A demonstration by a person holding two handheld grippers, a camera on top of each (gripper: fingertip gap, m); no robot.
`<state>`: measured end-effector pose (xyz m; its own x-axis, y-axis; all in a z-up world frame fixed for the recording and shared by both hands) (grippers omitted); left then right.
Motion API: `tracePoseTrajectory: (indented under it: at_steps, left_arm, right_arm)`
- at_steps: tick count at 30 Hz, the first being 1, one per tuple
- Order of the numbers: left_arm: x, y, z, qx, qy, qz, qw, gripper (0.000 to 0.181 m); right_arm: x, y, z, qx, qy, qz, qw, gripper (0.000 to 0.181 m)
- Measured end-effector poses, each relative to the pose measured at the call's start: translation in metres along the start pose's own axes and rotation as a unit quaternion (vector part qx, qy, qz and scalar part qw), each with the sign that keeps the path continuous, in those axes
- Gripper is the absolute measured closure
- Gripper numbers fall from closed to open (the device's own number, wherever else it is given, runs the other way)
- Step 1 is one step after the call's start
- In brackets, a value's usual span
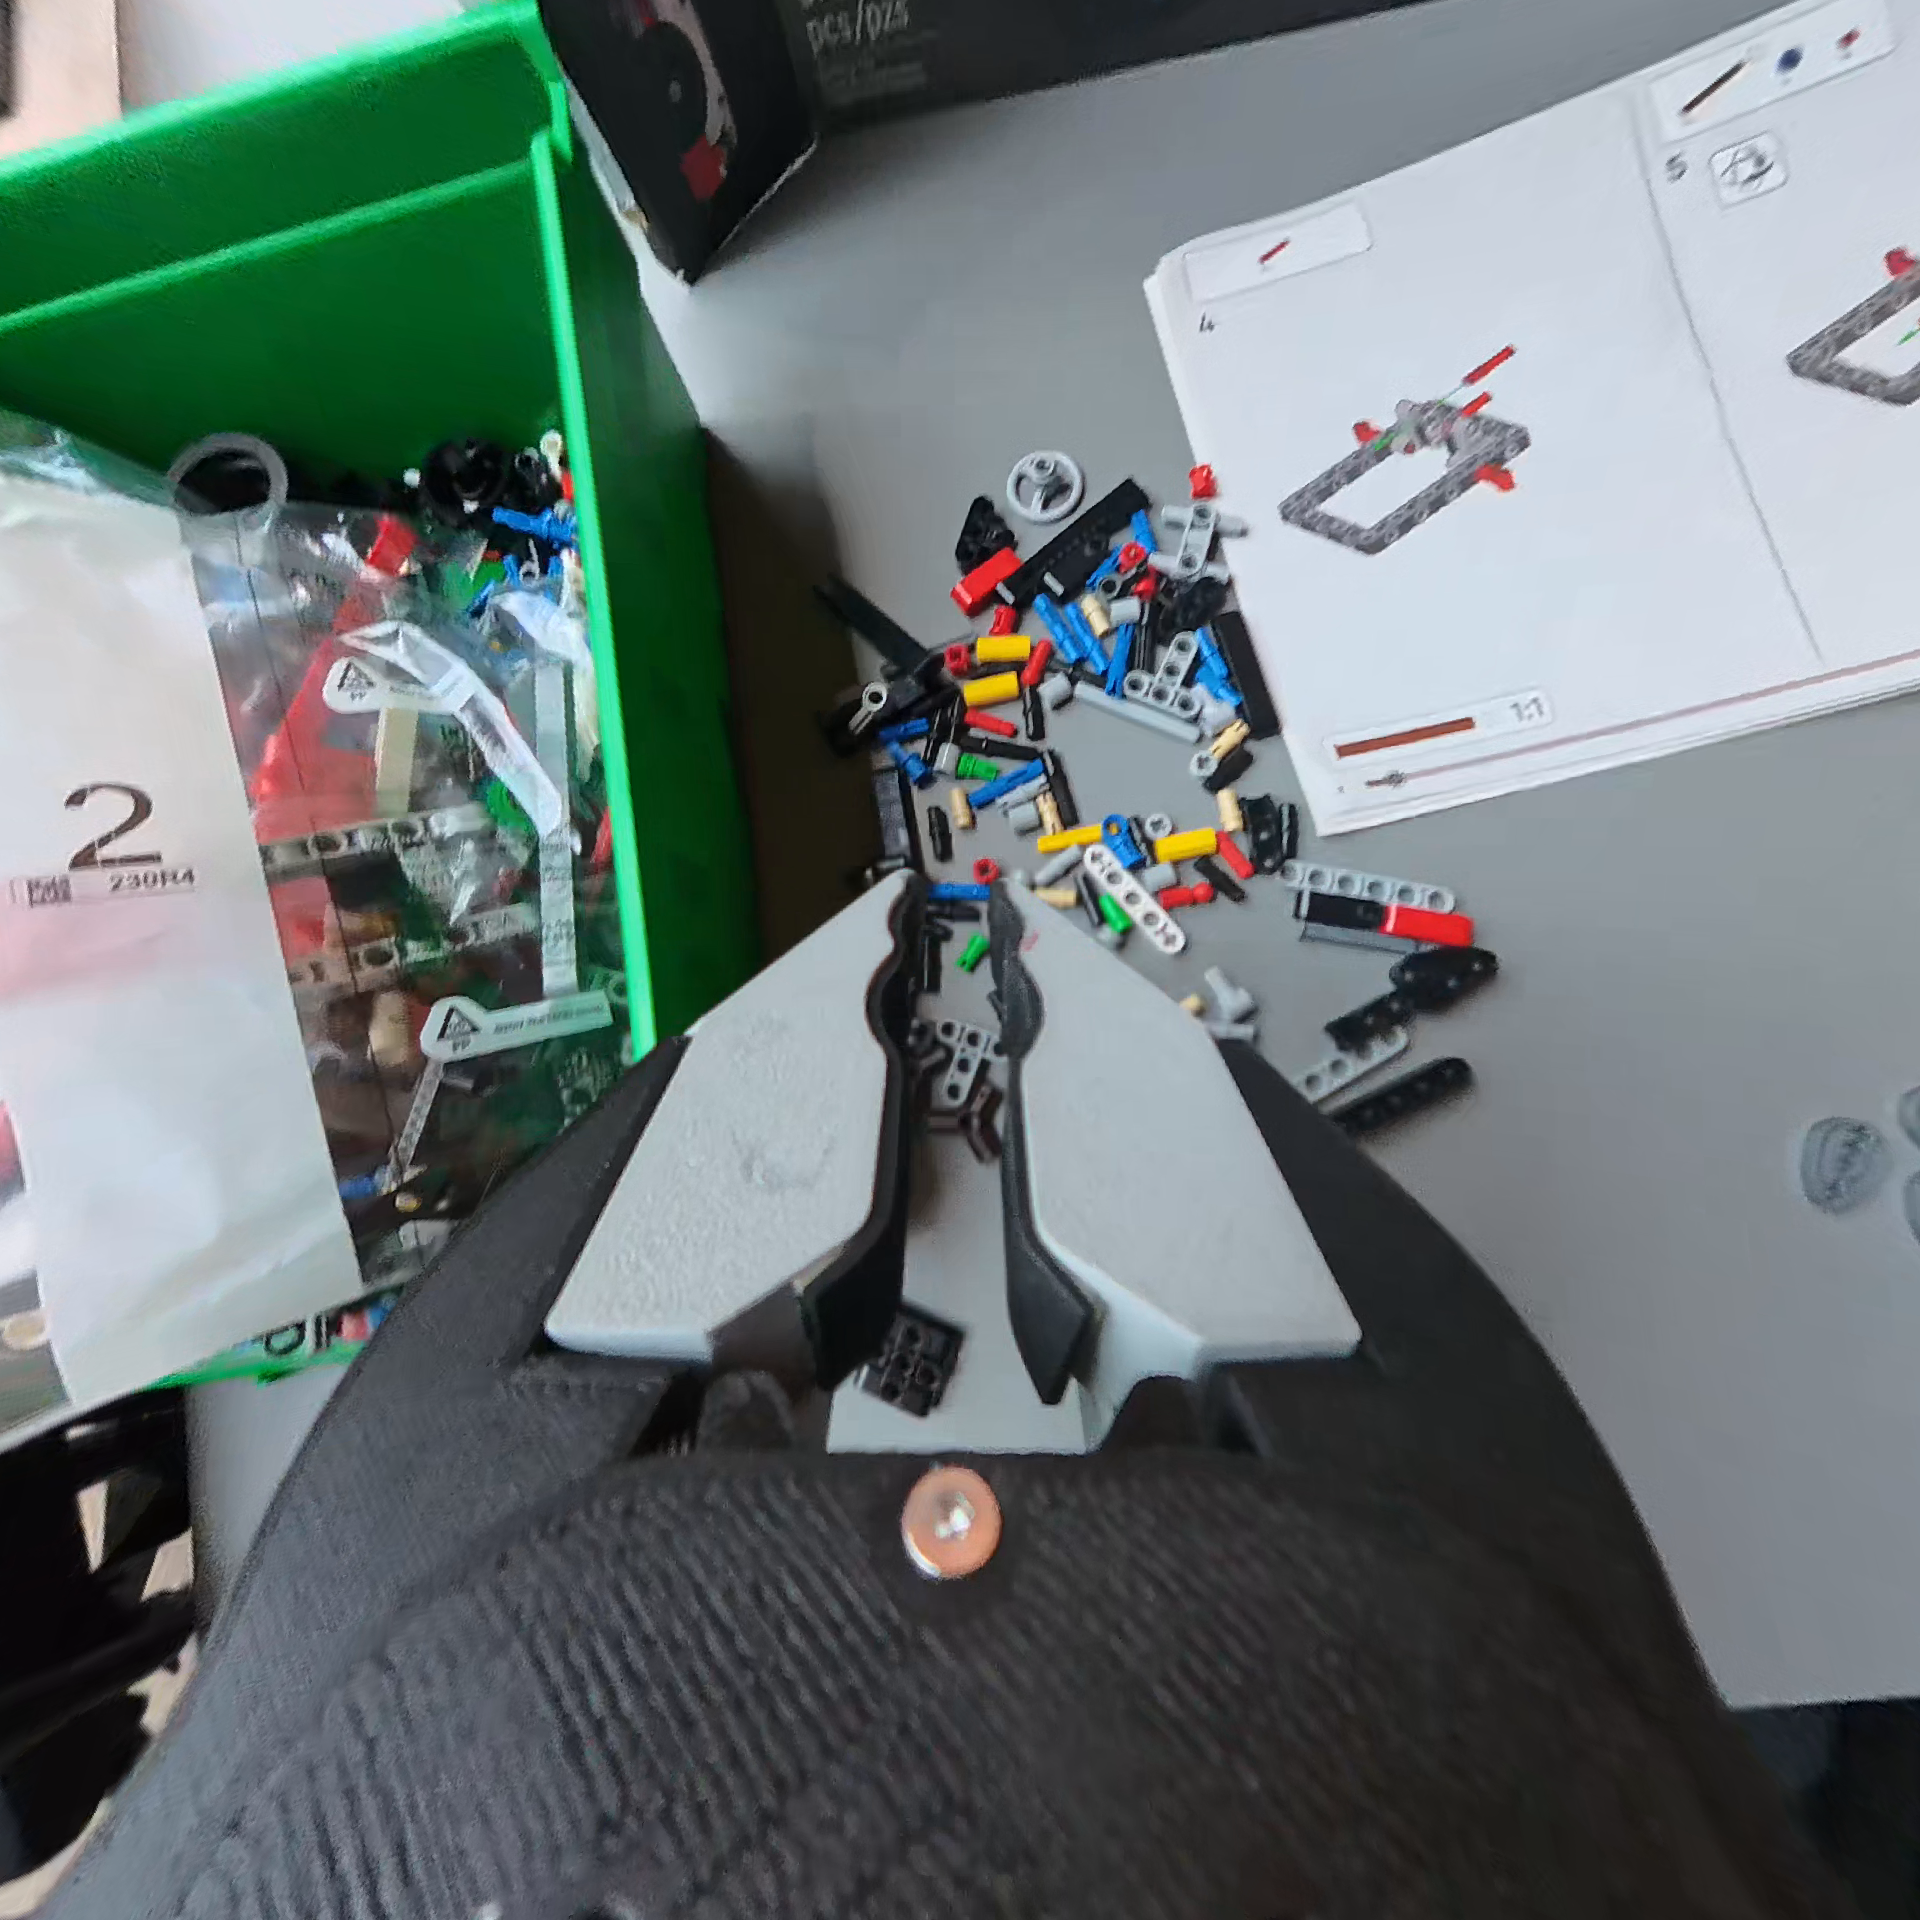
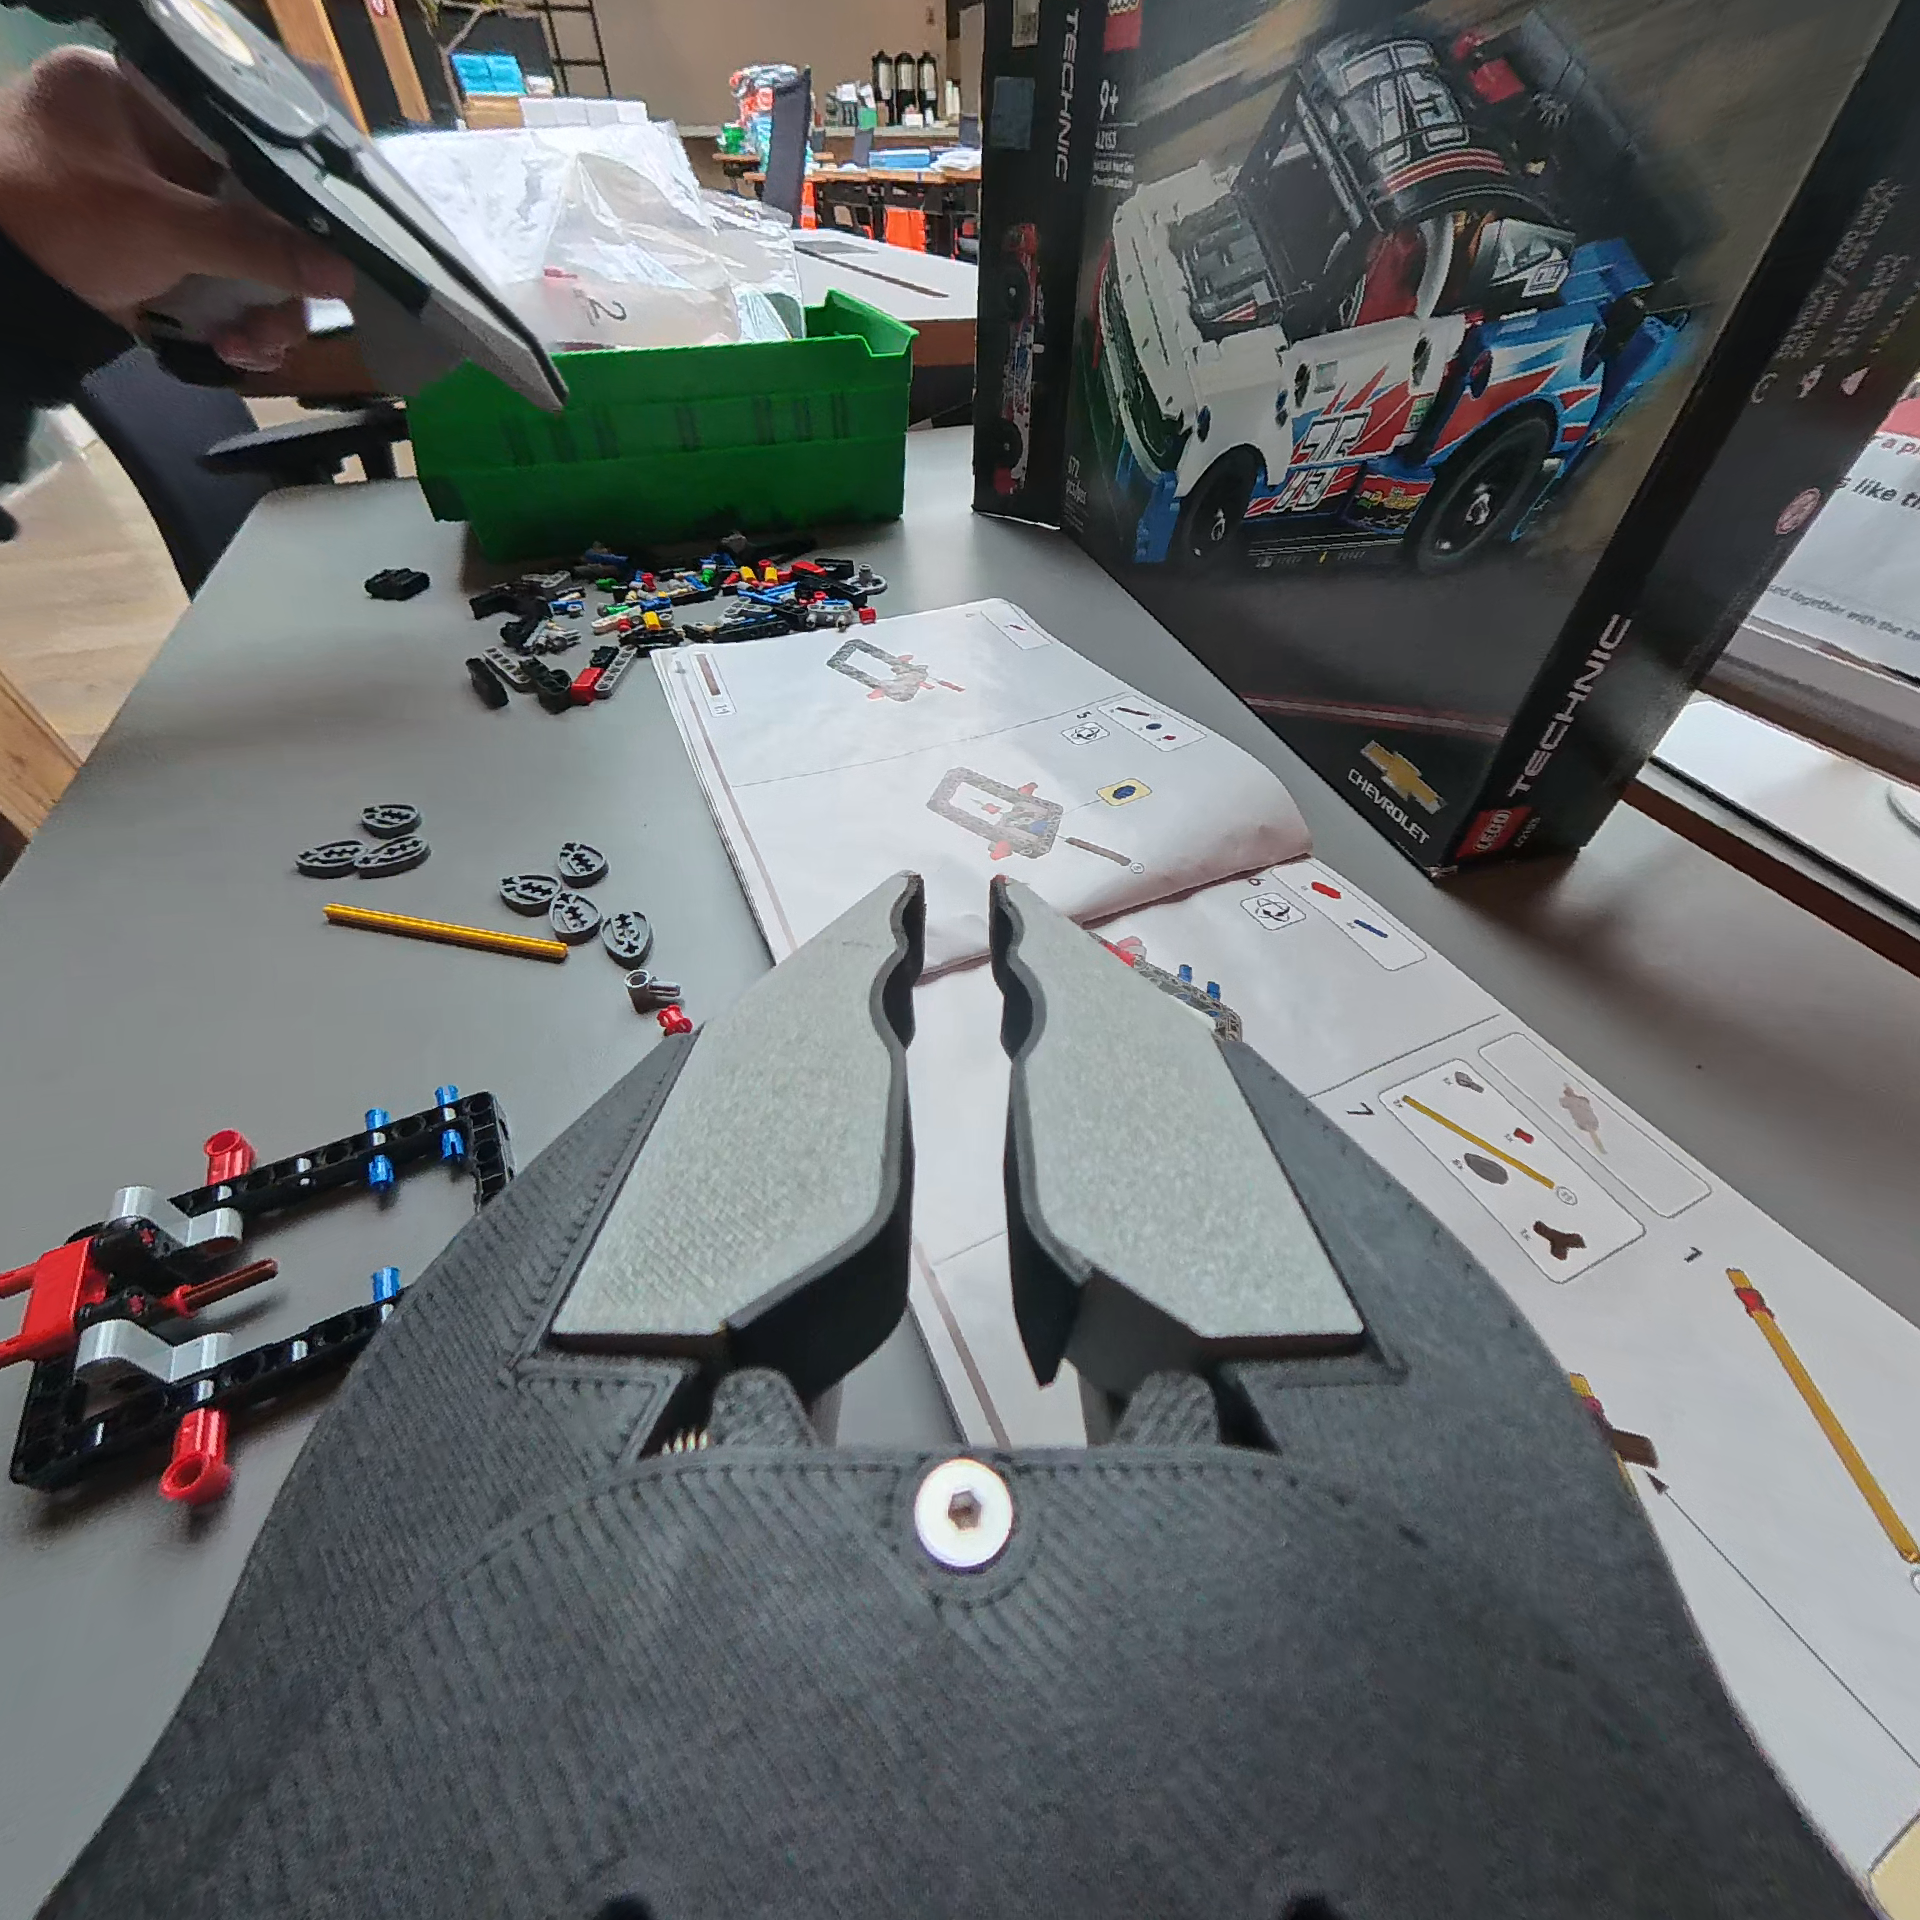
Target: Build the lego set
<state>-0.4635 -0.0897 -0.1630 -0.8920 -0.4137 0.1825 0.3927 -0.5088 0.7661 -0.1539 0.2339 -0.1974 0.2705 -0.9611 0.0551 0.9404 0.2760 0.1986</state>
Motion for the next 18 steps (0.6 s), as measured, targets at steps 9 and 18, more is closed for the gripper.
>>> tracePoseTrajectory:
  at_steps: [9, 18]
  left_arm:
    - [-0.007, -0.016, -0.057, 0.107, -0.022, 0.011, 0.994, 0.181]
    - [-0.025, -0.037, -0.065, 0.116, -0.011, -0.036, 0.992, 0.181]
  right_arm:
    - [0.003, -0.003, -0.003, 0.010, 0.004, 0.004, 1.000, 0.172]
    - [0.003, -0.001, -0.001, 0.002, 0.001, 0.003, 1.000, 0.172]
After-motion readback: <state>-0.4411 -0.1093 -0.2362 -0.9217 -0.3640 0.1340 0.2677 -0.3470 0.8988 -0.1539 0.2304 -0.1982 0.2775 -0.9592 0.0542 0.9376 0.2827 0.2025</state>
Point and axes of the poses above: each gripper's, where its closed fingertips meet, y back along the fingers, z out of its top, x = y × z across the jaws, the point moved 5 cm from there along y, back along the fingers, and after that the axes turned 3 degrees about -y, right-handed, at the moved point
